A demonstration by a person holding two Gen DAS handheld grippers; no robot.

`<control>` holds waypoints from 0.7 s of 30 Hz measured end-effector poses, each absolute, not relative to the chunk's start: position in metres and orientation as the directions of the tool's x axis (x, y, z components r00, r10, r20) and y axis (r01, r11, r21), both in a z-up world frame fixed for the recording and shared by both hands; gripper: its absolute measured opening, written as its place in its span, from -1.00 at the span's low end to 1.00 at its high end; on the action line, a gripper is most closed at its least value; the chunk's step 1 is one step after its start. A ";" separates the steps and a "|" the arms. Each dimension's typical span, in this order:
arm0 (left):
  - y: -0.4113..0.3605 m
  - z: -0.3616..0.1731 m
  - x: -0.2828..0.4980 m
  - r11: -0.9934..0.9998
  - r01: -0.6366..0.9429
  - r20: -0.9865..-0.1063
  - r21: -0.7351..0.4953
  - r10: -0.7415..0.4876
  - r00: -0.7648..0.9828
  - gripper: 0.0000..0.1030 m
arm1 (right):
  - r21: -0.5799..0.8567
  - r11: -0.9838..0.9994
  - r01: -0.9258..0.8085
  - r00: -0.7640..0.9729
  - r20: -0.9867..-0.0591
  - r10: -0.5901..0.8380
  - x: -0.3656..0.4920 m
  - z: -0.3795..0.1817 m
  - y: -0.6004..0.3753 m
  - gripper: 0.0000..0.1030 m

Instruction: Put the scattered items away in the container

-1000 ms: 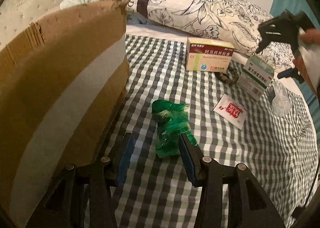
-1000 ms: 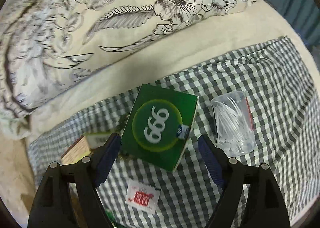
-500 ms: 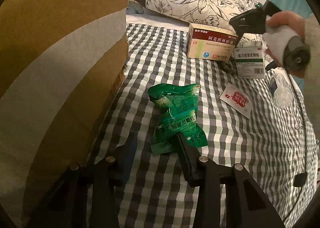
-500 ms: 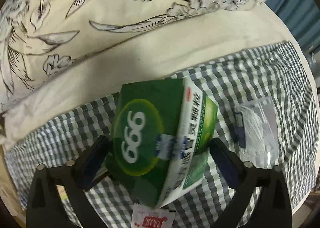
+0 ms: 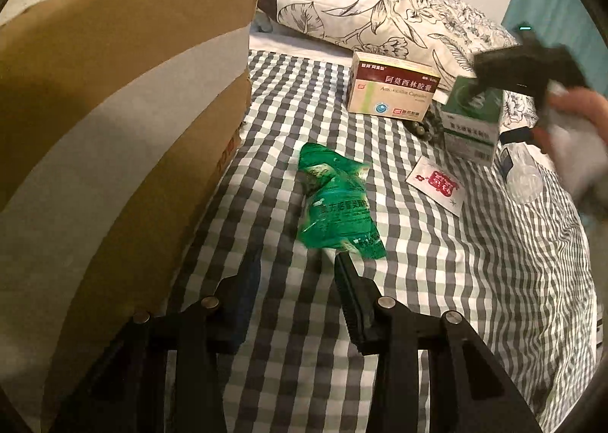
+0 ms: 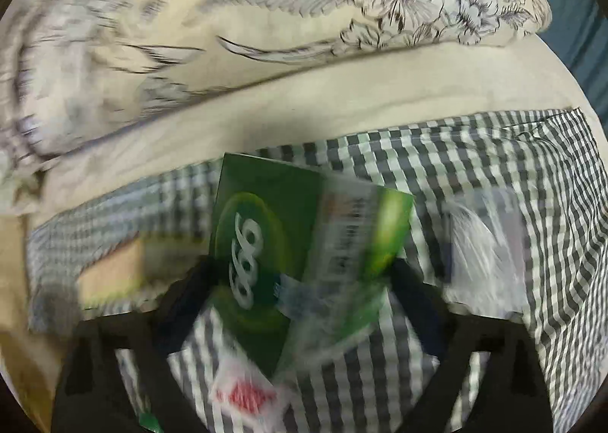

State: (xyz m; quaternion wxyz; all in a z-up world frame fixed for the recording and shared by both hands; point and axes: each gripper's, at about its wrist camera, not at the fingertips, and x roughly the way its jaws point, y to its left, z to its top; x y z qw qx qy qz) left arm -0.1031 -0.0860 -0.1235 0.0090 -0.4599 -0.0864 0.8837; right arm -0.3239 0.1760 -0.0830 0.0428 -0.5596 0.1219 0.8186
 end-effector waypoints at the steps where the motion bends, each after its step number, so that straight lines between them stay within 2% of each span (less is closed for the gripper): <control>1: -0.085 -0.124 -0.103 -0.986 0.064 -0.811 -0.157 0.091 -0.577 -0.17 | 0.174 -0.968 -0.179 -0.384 -0.918 -0.094 -0.309 -0.077 0.179 0.29; 3: -0.085 -0.125 -0.101 -0.986 0.069 -0.813 -0.150 0.084 -0.577 -0.17 | 0.210 -0.969 -0.133 -0.381 -0.913 -0.145 -0.278 -0.072 0.186 -0.04; 7: -0.088 -0.127 -0.097 -0.985 0.083 -0.817 -0.150 0.076 -0.571 -0.17 | 0.266 -0.961 -0.082 -0.314 -0.921 -0.228 -0.229 -0.086 0.199 -0.07; 10: -0.087 -0.127 -0.090 -0.987 0.085 -0.816 -0.139 0.066 -0.574 -0.17 | 0.232 -0.973 -0.016 -0.253 -0.942 -0.220 -0.188 -0.096 0.192 -0.07; 13: -0.088 -0.126 -0.086 -0.987 0.084 -0.812 -0.138 0.064 -0.580 -0.17 | 0.227 -0.974 -0.016 -0.281 -0.936 -0.214 -0.159 -0.087 0.202 -0.07; 14: -0.088 -0.126 -0.085 -0.987 0.086 -0.812 -0.138 0.063 -0.581 -0.17 | 0.230 -0.973 -0.031 -0.299 -0.931 -0.210 -0.153 -0.081 0.207 -0.02; 15: -0.088 -0.125 -0.085 -0.987 0.087 -0.811 -0.138 0.062 -0.582 -0.17 | 0.226 -0.973 -0.046 -0.324 -0.925 -0.199 -0.151 -0.073 0.214 0.17; 17: -0.089 -0.125 -0.084 -0.986 0.087 -0.810 -0.140 0.063 -0.584 -0.17 | 0.183 -0.983 -0.021 -0.395 -0.905 -0.160 -0.154 -0.050 0.220 0.42; 19: -0.089 -0.124 -0.084 -0.987 0.086 -0.808 -0.138 0.061 -0.586 -0.17 | 0.141 -0.989 0.034 -0.467 -0.873 -0.141 -0.165 -0.029 0.218 0.48; 21: -0.088 -0.123 -0.083 -0.987 0.085 -0.808 -0.134 0.059 -0.587 -0.17 | 0.120 -0.987 0.110 -0.517 -0.841 -0.160 -0.185 -0.016 0.204 0.63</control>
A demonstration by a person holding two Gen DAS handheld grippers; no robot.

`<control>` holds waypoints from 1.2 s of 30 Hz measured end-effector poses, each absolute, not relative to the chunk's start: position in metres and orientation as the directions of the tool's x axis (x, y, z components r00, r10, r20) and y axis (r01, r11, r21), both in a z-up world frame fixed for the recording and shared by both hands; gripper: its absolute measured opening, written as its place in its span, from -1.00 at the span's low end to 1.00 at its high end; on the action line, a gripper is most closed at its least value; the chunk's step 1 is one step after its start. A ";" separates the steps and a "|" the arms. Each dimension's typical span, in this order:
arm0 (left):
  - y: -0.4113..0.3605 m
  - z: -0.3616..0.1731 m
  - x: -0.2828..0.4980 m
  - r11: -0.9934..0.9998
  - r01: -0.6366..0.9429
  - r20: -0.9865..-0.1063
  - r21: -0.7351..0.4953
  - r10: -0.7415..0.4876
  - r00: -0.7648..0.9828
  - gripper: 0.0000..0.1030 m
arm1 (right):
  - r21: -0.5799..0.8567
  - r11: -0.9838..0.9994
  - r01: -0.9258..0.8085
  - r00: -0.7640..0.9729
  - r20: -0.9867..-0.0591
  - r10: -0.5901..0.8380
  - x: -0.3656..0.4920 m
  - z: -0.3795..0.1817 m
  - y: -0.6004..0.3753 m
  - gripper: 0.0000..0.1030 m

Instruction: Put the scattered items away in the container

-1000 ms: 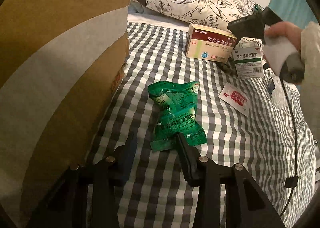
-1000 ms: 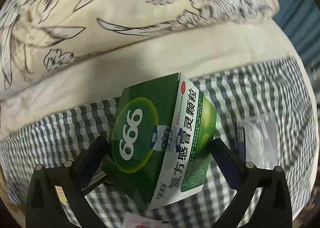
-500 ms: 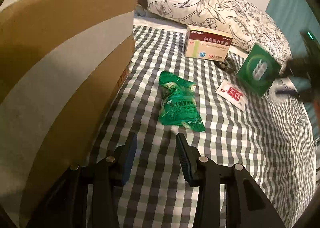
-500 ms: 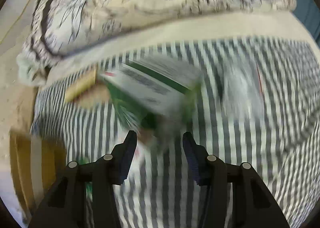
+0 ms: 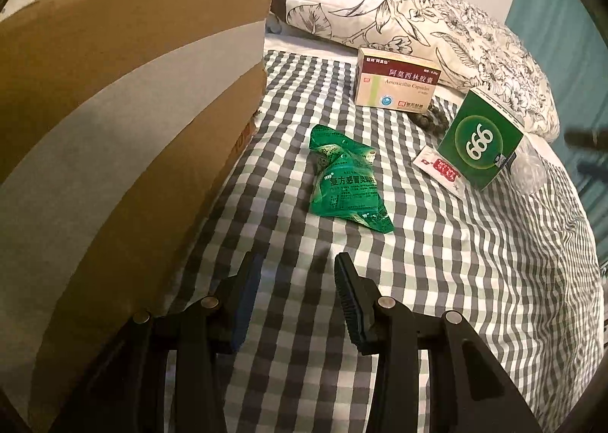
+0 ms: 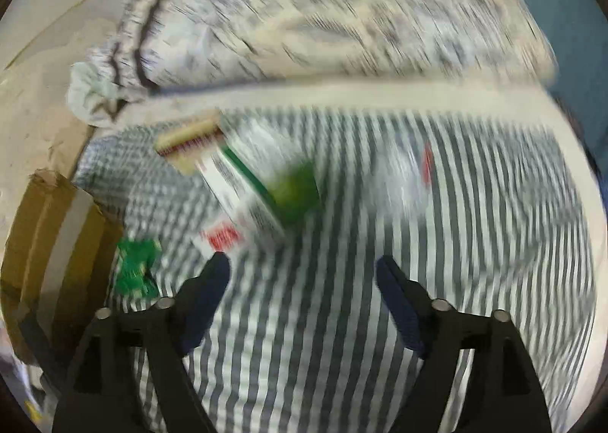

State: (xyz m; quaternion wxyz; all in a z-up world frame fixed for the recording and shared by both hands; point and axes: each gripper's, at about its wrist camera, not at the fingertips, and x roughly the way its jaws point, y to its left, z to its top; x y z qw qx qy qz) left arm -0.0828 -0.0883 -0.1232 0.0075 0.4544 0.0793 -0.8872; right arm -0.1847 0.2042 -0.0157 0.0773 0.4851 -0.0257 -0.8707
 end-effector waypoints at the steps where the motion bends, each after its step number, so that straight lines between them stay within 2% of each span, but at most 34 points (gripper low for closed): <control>1: -0.088 -0.122 -0.083 -0.988 0.086 -0.808 -0.128 0.054 -0.586 -0.17 | 0.108 -0.984 0.140 -0.535 -0.828 -0.167 -0.191 -0.013 0.200 0.66; 8: -0.076 -0.101 -0.081 -0.988 0.086 -0.806 -0.124 0.050 -0.590 -0.17 | -0.022 -0.947 0.319 -0.608 -0.772 -0.187 -0.204 -0.027 0.179 0.67; 20: -0.035 -0.081 -0.125 -0.990 0.114 -0.824 -0.083 0.004 -0.566 -0.17 | 0.028 -0.847 0.532 -0.546 -0.753 -0.368 -0.225 -0.049 0.178 0.67; 24: -0.029 -0.081 -0.136 -0.989 0.121 -0.833 -0.090 0.009 -0.554 -0.17 | -0.014 -0.805 0.593 -0.544 -0.744 -0.388 -0.227 -0.045 0.170 0.67; 32: -0.023 -0.083 -0.147 -0.988 0.132 -0.839 -0.082 -0.003 -0.544 -0.17 | -0.102 -0.776 0.622 -0.557 -0.754 -0.347 -0.251 -0.056 0.153 0.67; 36: -0.023 -0.084 -0.149 -0.988 0.131 -0.840 -0.082 -0.003 -0.543 -0.17 | -0.038 -0.775 0.630 -0.534 -0.746 -0.397 -0.257 -0.062 0.149 0.70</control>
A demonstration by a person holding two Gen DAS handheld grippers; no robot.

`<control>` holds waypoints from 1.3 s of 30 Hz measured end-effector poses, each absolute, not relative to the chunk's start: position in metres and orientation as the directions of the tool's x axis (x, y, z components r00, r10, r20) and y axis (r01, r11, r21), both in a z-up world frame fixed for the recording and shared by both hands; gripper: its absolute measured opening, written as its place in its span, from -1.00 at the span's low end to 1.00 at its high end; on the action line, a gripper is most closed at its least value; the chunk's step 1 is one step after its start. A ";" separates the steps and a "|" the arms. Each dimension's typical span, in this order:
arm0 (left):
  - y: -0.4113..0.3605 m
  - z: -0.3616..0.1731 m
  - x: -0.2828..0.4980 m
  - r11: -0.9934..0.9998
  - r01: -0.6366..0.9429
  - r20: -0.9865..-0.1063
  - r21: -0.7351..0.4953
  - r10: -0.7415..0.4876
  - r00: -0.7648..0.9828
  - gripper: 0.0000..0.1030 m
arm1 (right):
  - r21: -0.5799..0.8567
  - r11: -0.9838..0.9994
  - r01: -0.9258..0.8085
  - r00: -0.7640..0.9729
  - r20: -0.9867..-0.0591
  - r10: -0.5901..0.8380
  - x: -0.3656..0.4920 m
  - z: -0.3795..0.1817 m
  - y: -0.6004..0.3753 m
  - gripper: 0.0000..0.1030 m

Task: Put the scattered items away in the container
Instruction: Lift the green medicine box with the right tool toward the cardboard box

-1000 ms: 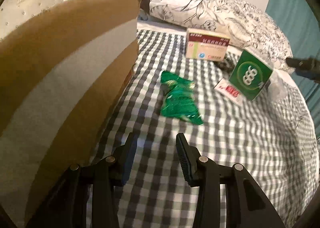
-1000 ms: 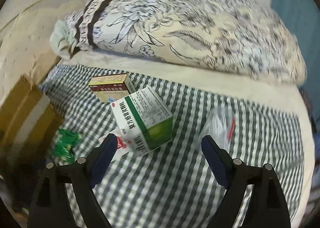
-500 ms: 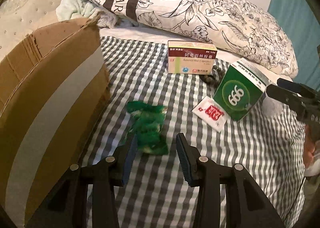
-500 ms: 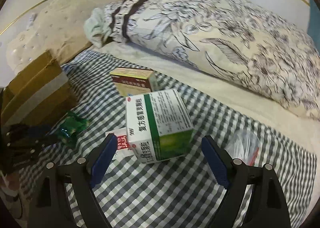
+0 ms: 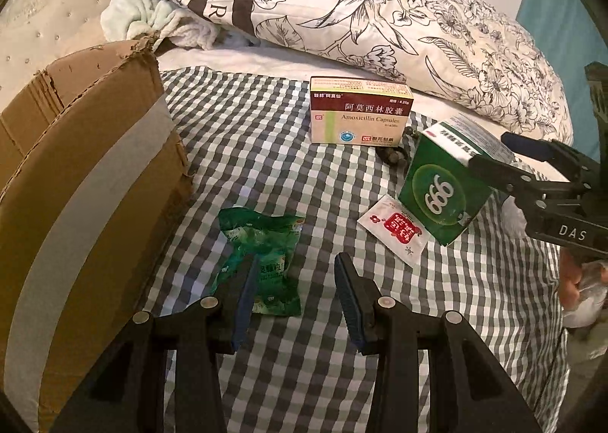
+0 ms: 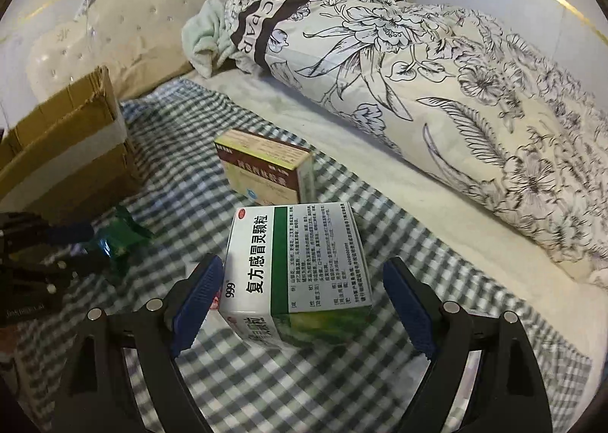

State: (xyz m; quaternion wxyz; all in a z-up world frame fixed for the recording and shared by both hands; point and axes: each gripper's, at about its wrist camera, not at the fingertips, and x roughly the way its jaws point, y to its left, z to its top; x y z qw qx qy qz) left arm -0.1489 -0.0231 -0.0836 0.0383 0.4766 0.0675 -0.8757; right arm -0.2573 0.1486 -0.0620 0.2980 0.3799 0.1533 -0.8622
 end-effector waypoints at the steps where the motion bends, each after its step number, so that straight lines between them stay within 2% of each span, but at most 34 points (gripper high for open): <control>1: -0.023 -0.084 -0.149 -0.988 0.132 -0.841 -0.079 -0.005 -0.540 -0.17 | -0.013 -0.775 0.632 -0.520 -0.748 -0.412 -0.258 -0.064 0.147 0.72; 4: -0.024 -0.085 -0.149 -0.988 0.133 -0.843 -0.078 -0.006 -0.538 -0.17 | 0.019 -0.768 0.641 -0.491 -0.758 -0.429 -0.253 -0.068 0.140 0.74; 7: -0.025 -0.087 -0.148 -0.988 0.136 -0.846 -0.077 -0.008 -0.533 -0.17 | -0.036 -0.756 0.654 -0.507 -0.762 -0.403 -0.239 -0.071 0.124 0.74; 10: -0.027 -0.089 -0.147 -0.987 0.140 -0.849 -0.076 -0.009 -0.528 -0.17 | -0.158 -0.772 0.615 -0.599 -0.731 -0.327 -0.223 -0.068 0.112 0.74; 12: -0.029 -0.090 -0.146 -0.986 0.146 -0.851 -0.077 -0.011 -0.525 -0.17 | -0.274 -0.767 0.580 -0.684 -0.676 -0.276 -0.211 -0.067 0.105 0.88; 15: -0.033 -0.090 -0.145 -0.984 0.157 -0.852 -0.082 -0.012 -0.523 -0.17 | -0.404 -0.725 0.557 -0.737 -0.643 -0.208 -0.208 -0.082 0.092 0.89; 18: -0.035 -0.089 -0.143 -0.983 0.161 -0.852 -0.082 -0.015 -0.524 -0.17 | -0.454 -0.729 0.513 -0.767 -0.624 -0.152 -0.219 -0.095 0.088 0.90; 23: -0.041 -0.087 -0.140 -0.982 0.168 -0.853 -0.083 -0.017 -0.521 -0.17 | -0.305 -0.825 0.475 -0.715 -0.681 -0.160 -0.255 -0.098 0.102 0.90; 27: -0.044 -0.085 -0.134 -0.982 0.169 -0.851 -0.084 -0.017 -0.525 -0.17 | -0.228 -0.856 0.464 -0.696 -0.692 -0.192 -0.259 -0.087 0.113 0.73; 39: -0.039 -0.048 -0.105 -0.986 0.127 -0.808 -0.112 0.016 -0.589 -0.17 | -0.054 -0.923 0.380 -0.766 -0.577 -0.281 -0.128 -0.003 0.147 0.68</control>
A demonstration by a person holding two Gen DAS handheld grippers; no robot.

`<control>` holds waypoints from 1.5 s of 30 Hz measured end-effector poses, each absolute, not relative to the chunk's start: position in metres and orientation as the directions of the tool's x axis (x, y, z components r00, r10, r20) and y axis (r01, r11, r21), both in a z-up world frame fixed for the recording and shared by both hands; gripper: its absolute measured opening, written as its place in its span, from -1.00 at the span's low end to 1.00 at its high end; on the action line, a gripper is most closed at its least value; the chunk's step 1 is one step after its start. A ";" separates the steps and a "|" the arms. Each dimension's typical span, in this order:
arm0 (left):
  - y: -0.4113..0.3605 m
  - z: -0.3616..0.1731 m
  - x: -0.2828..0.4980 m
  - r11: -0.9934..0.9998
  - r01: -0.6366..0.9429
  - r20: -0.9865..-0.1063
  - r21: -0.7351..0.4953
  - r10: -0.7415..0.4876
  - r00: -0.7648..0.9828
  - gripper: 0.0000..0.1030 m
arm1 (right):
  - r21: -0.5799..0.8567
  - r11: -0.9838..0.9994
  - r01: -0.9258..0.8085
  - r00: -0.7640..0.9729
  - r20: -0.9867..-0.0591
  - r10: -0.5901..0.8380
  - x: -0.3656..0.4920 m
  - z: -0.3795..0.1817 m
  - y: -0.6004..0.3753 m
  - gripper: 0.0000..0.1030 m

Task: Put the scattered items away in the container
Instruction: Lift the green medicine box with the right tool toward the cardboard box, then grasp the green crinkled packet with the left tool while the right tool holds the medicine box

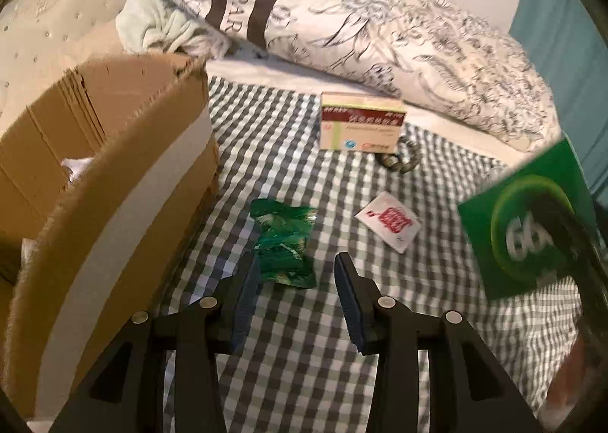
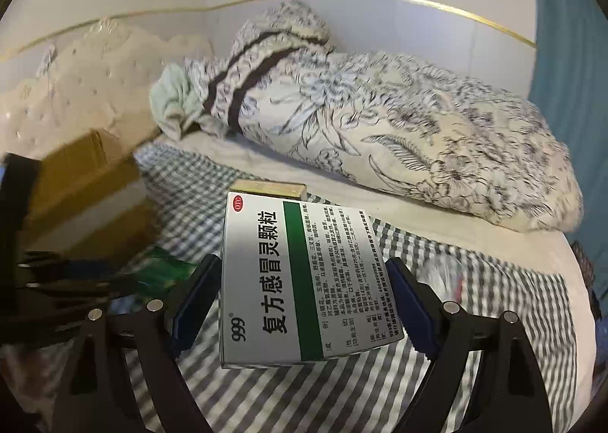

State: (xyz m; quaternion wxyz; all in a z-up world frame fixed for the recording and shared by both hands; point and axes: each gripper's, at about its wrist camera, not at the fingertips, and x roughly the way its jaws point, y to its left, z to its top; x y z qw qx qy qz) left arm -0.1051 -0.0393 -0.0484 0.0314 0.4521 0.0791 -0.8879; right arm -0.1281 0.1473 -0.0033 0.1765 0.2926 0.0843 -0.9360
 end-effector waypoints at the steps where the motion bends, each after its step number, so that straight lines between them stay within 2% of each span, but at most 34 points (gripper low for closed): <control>1: -0.039 -0.043 -0.103 -0.986 0.124 -0.803 -0.113 0.017 -0.596 -0.17 | -0.035 -0.925 0.379 -0.764 -0.576 -0.291 -0.119 0.003 0.147 0.68; 10: -0.072 0.040 -0.074 -0.983 0.139 -0.713 -0.124 -0.009 -0.701 -0.17 | 0.059 -0.910 0.411 -0.736 -0.568 -0.370 -0.069 0.058 0.122 0.68; 17: -0.144 0.078 -0.055 -0.970 0.234 -0.674 -0.071 -0.126 -0.727 -0.17 | 0.160 -0.864 0.477 -0.691 -0.539 -0.481 -0.062 0.093 0.062 0.69; 23: -0.205 0.068 -0.051 -0.955 0.295 -0.690 -0.041 -0.187 -0.700 -0.17 | 0.228 -0.828 0.512 -0.638 -0.545 -0.544 -0.074 0.093 -0.012 0.69; 30: -0.250 0.025 -0.063 -0.938 0.337 -0.751 -0.076 -0.169 -0.638 -0.17 | 0.225 -0.820 0.526 -0.606 -0.577 -0.547 -0.093 0.078 -0.079 0.69; 34: -0.254 0.016 -0.063 -0.938 0.331 -0.759 -0.104 -0.140 -0.636 -0.17 | 0.213 -0.829 0.517 -0.609 -0.589 -0.531 -0.100 0.071 -0.088 0.69; 39: -0.226 0.025 -0.060 -0.961 0.244 -0.734 -0.131 -0.071 -0.676 -0.14 | 0.204 -0.862 0.464 -0.672 -0.554 -0.492 -0.105 0.085 -0.051 0.69; 40: -0.214 0.027 -0.060 -0.967 0.216 -0.728 -0.134 -0.051 -0.684 -0.06 | 0.199 -0.874 0.444 -0.690 -0.546 -0.475 -0.106 0.089 -0.038 0.69; 42: -0.186 0.028 -0.061 -0.977 0.152 -0.722 -0.146 0.000 -0.692 0.21 | 0.183 -0.903 0.389 -0.733 -0.532 -0.423 -0.109 0.098 -0.007 0.69; 43: -0.169 0.028 -0.061 -0.981 0.116 -0.716 -0.155 0.031 -0.697 0.45 | 0.174 -0.915 0.364 -0.751 -0.527 -0.399 -0.110 0.100 0.007 0.69; 44: -0.151 0.027 -0.061 -0.983 0.077 -0.706 -0.164 0.062 -0.705 0.56 | 0.162 -0.925 0.343 -0.765 -0.524 -0.375 -0.110 0.102 0.019 0.69; 45: -0.131 0.025 -0.062 -0.985 0.037 -0.697 -0.168 0.092 -0.711 0.56 | 0.147 -0.938 0.313 -0.782 -0.520 -0.343 -0.109 0.104 0.035 0.70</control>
